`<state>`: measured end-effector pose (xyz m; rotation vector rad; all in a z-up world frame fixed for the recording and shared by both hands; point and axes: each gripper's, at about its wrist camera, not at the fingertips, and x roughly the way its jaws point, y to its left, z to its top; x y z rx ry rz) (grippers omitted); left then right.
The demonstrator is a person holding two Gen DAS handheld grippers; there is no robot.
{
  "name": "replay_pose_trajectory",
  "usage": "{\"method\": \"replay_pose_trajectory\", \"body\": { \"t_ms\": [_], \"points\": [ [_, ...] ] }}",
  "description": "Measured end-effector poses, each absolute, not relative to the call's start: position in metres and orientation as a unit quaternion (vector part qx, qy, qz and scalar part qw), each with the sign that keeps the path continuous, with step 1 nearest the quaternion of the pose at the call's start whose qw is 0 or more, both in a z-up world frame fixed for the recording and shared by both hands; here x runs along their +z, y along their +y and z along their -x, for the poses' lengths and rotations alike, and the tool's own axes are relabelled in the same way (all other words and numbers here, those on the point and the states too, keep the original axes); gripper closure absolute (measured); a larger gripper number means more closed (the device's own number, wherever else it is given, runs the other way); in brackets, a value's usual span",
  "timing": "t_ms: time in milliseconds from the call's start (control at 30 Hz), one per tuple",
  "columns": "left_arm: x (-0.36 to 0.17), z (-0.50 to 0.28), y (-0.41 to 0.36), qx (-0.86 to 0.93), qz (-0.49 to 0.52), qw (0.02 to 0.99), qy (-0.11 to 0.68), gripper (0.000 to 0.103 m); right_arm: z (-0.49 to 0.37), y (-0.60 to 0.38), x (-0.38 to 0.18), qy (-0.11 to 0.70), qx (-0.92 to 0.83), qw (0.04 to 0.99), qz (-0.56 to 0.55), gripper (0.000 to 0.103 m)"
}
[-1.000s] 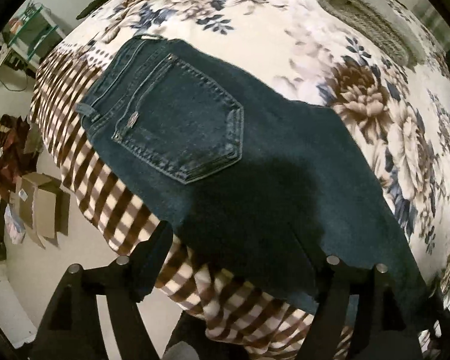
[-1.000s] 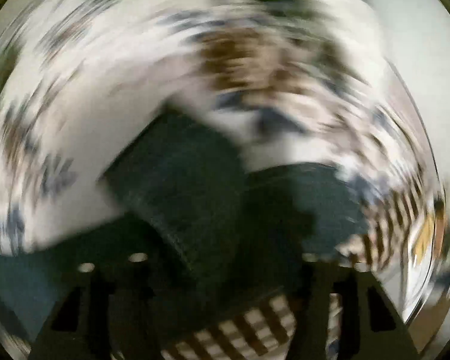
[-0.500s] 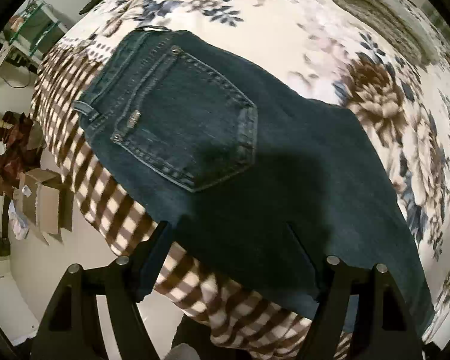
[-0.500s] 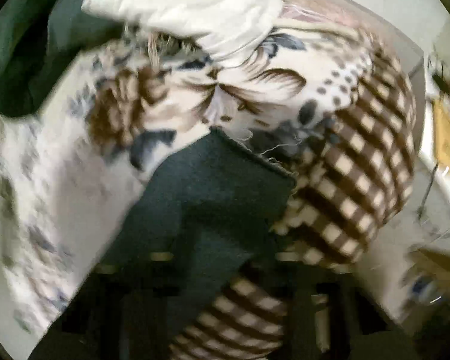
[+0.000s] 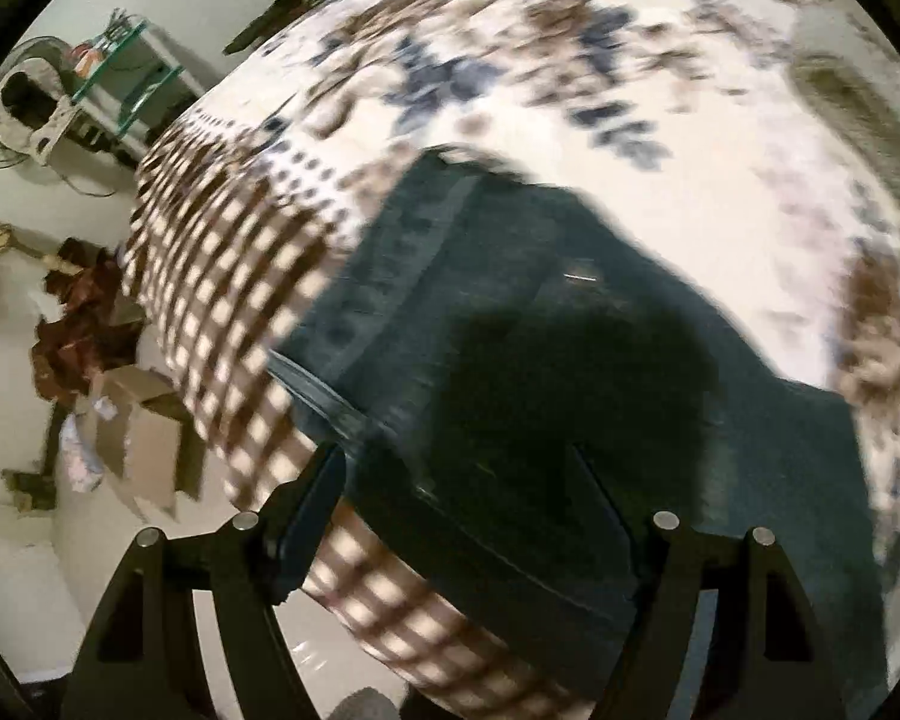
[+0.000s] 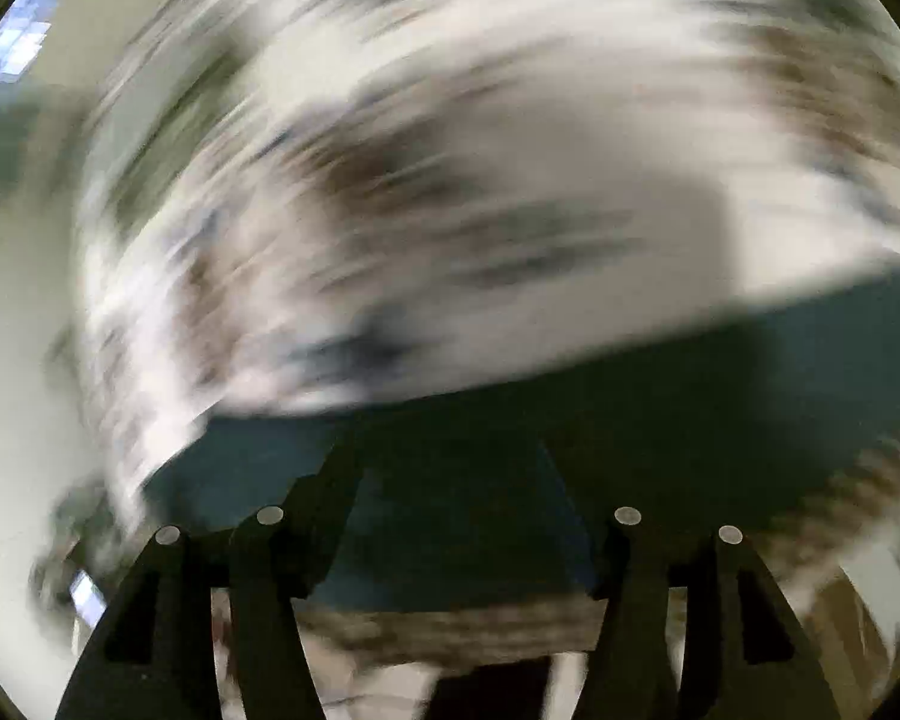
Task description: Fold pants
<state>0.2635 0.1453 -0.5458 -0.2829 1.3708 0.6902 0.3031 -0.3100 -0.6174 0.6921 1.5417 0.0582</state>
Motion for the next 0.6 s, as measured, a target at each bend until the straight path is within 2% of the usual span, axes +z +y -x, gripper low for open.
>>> {"method": "replay_pose_trajectory", "body": {
  "t_ms": [33,67,167,300,333,367,400,433,500,600],
  "points": [
    [-0.554,-0.263,0.155,0.313,0.125,0.704,0.625,0.025,-0.326,-0.269,-0.623,0.69,0.062,0.659,-0.293,0.04],
    [-0.565,-0.261,0.168,0.31,0.132,0.697,0.634,0.016,-0.345,-0.239,-0.627,0.694,0.088,0.656,-0.282,0.04],
    [-0.579,-0.252,0.189,0.293,0.175,0.689,0.64,0.004,-0.397,-0.133,-0.653,0.724,0.156,0.642,-0.198,0.04],
    [-0.577,-0.247,0.195,0.278,0.186,0.692,0.64,0.004,-0.429,-0.064,-0.69,0.768,0.18,0.6,-0.131,0.04],
    [-0.577,-0.246,0.195,0.275,0.189,0.693,0.639,0.004,-0.432,-0.052,-0.698,0.778,0.192,0.585,-0.127,0.043],
    [-0.578,-0.244,0.195,0.272,0.193,0.693,0.639,0.004,-0.431,-0.047,-0.704,0.782,0.191,0.582,-0.117,0.05],
    [-0.578,-0.243,0.196,0.27,0.196,0.693,0.64,0.004,-0.43,-0.042,-0.703,0.778,0.199,0.588,-0.104,0.075],
    [-0.579,-0.243,0.196,0.268,0.197,0.693,0.64,0.004,-0.433,-0.041,-0.703,0.774,0.201,0.593,-0.096,0.092],
    [-0.577,-0.244,0.198,0.263,0.193,0.695,0.641,0.004,-0.438,-0.046,-0.696,0.758,0.18,0.621,-0.088,0.1],
    [-0.57,-0.251,0.199,0.266,0.162,0.704,0.639,0.004,-0.446,-0.057,-0.687,0.742,0.166,0.643,-0.096,0.102]
  ]
}}
